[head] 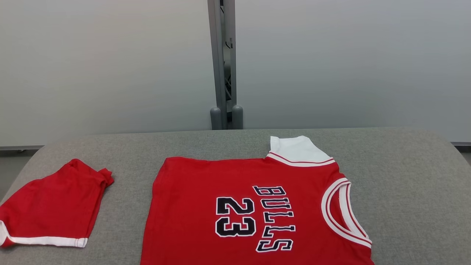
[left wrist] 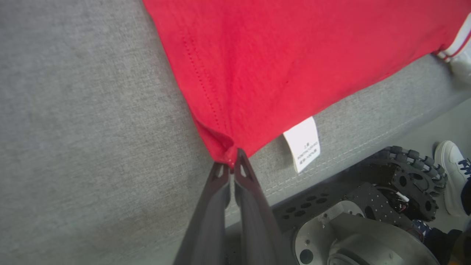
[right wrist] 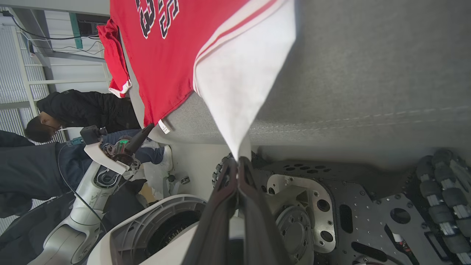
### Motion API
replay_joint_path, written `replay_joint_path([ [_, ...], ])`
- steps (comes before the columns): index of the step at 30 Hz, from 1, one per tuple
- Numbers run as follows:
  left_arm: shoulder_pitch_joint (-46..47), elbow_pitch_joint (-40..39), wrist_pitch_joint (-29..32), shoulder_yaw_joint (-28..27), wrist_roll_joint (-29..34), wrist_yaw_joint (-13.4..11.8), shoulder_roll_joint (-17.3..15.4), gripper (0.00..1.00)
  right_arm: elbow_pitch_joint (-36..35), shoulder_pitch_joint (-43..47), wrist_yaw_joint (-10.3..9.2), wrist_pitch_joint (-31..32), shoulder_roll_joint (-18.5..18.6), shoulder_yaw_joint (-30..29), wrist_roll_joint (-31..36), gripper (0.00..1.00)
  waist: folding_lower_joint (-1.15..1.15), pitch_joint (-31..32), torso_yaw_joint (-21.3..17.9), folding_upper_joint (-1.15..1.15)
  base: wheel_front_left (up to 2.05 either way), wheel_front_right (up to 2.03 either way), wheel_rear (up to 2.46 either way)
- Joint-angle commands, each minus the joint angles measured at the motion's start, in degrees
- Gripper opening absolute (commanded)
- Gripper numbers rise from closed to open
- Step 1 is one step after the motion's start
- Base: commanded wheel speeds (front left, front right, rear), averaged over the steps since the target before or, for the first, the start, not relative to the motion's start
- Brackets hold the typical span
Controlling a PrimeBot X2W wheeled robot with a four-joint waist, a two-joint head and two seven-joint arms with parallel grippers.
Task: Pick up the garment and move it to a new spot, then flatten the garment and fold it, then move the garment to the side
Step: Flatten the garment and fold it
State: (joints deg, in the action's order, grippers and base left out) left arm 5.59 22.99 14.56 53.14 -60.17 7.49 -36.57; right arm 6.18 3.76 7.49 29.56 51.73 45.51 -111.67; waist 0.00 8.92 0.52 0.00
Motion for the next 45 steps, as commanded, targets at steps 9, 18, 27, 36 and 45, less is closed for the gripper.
replay_joint_path([
  [9, 2.18, -0.32, -3.79, -4.37, -4.20, -0.23, 0.90, 0.00, -1.95, -5.73, 0.00, -8.91, 0.47, 2.77, -1.73, 0.00, 0.00, -0.81, 0.44, 0.00, 0.00, 0.00, 0.00],
  [18, 3.48, -1.36, -3.96, -6.62, -6.36, -2.00, 1.44, 0.00, -1.43, -10.62, 0.00, -17.30, -1.07, 3.96, -2.07, 0.00, 0.00, -1.21, 1.03, 0.00, 0.00, 0.00, 0.00],
  [27, 4.72, -0.79, -4.83, -7.30, -6.48, -4.45, 3.78, 0.00, 1.66, -14.31, 0.00, -25.05, -4.86, 4.29, 0.11, 0.00, 0.00, -1.91, 0.94, 0.00, 0.00, 0.00, 0.00],
  [36, 6.66, 1.34, -5.66, -9.99, -9.20, -8.80, 7.36, 0.00, 6.61, -18.83, 0.00, -30.20, -8.42, 5.14, 4.30, 0.00, 0.00, -3.26, 0.35, 0.00, 0.00, 0.00, 0.00],
  [45, 8.36, 3.20, -6.51, -11.98, -11.05, -10.62, 9.95, 0.00, 11.16, -22.51, 0.00, -33.82, -12.02, 4.91, 6.97, 0.00, 0.00, -4.93, 0.00, 0.00, 0.00, 0.00, 0.00],
])
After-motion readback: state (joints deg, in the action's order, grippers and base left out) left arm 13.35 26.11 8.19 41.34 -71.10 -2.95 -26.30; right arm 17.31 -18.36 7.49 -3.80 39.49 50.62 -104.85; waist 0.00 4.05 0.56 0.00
